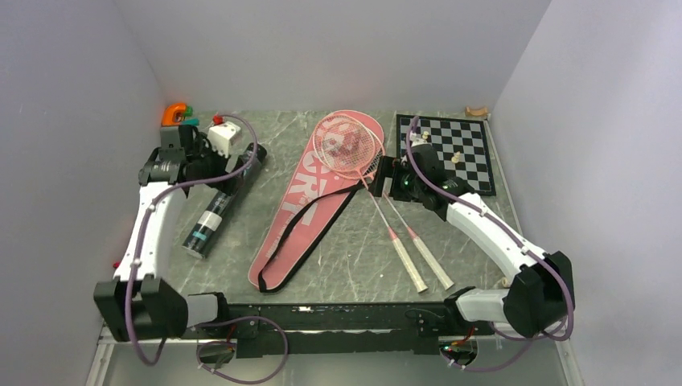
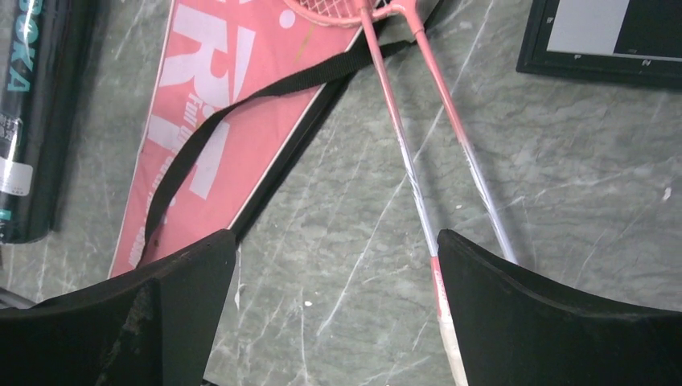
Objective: Pack up the badminton gear
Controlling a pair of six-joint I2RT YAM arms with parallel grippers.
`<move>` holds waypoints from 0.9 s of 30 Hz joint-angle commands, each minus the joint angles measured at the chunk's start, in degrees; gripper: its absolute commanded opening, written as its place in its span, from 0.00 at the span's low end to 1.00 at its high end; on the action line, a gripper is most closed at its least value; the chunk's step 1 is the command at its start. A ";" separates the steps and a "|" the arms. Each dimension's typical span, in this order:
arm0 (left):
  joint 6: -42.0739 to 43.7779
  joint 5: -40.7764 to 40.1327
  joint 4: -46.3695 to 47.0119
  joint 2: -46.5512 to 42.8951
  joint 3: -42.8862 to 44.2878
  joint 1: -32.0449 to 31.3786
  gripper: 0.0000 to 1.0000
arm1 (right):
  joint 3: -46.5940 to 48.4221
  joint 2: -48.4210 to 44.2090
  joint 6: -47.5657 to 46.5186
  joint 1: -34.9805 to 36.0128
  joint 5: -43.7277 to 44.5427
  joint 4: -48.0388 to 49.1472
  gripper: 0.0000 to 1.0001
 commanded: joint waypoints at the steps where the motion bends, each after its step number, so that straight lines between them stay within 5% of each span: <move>1: 4.93 13.74 -14.24 3.19 3.47 -8.81 0.99 | 4.22 2.35 -1.50 -0.73 2.20 -0.13 1.00; 3: 2.50 11.44 -15.02 6.57 4.64 -14.62 0.99 | 5.32 4.67 -2.09 -0.71 4.30 -0.52 1.00; 8: -6.53 -0.04 5.70 2.23 -5.18 -28.87 0.99 | 6.16 10.17 -3.84 -0.78 9.26 0.37 1.00; 12: -9.04 -2.01 8.62 8.50 -4.05 -36.26 0.99 | 6.73 14.63 -6.58 -0.62 11.82 1.09 1.00; 27: -9.31 -7.70 19.77 22.87 -0.77 -42.74 0.99 | 9.07 23.81 -10.54 1.20 16.05 4.41 1.00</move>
